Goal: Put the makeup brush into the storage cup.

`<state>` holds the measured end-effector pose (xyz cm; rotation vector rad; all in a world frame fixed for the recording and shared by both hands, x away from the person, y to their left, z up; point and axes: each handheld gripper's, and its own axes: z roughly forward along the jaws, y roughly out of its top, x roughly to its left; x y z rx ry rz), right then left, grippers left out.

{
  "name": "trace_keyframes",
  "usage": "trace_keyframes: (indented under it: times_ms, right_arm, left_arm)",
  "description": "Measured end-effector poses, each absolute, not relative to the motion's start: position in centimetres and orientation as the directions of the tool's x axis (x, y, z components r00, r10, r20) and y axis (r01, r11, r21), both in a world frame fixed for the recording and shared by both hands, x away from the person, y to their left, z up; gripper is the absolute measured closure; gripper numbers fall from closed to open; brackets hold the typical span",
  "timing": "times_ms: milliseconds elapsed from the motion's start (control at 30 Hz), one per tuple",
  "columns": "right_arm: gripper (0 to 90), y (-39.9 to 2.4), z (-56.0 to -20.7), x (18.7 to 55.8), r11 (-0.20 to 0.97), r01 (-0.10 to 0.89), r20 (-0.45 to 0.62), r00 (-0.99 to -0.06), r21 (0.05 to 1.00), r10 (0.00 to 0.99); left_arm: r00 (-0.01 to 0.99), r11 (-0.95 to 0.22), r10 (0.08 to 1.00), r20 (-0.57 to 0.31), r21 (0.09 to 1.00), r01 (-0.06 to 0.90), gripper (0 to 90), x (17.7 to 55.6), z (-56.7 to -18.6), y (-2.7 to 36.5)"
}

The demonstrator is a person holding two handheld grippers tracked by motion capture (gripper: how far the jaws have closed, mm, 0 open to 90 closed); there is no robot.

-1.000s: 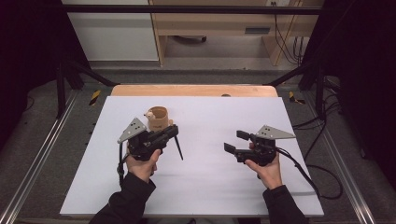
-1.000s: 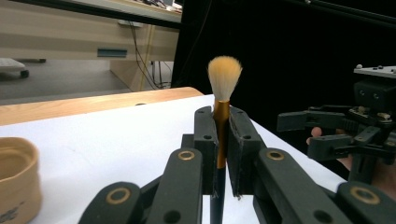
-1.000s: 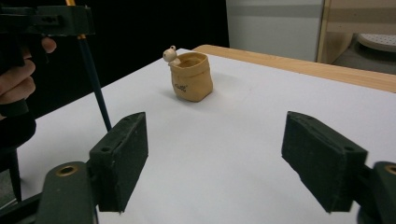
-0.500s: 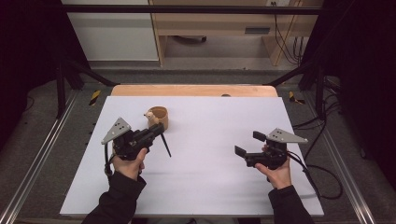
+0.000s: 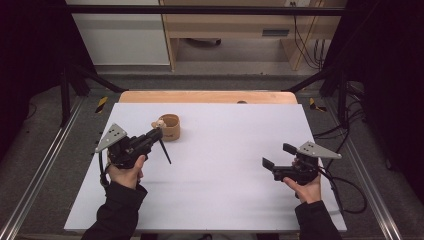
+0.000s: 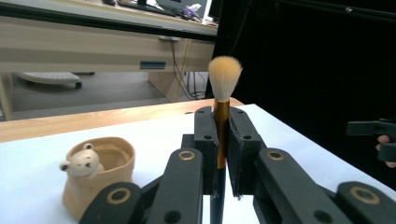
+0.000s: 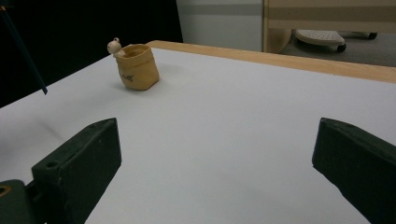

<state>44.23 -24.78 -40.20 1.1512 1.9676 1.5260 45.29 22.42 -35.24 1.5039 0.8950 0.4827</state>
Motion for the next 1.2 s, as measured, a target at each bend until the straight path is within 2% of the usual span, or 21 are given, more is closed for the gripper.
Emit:
trace_keyframes:
  times_ms: [1200]
  right_arm:
    - [2.1, -26.4, -41.2, 43.5, 0.076, 0.357, 0.143, -0.549, 0.931, 0.824]
  left_arm:
    - [0.559, 0.023, 0.815, -0.151, 0.973, 0.229, 83.4, 48.3, -33.9, 23.1]
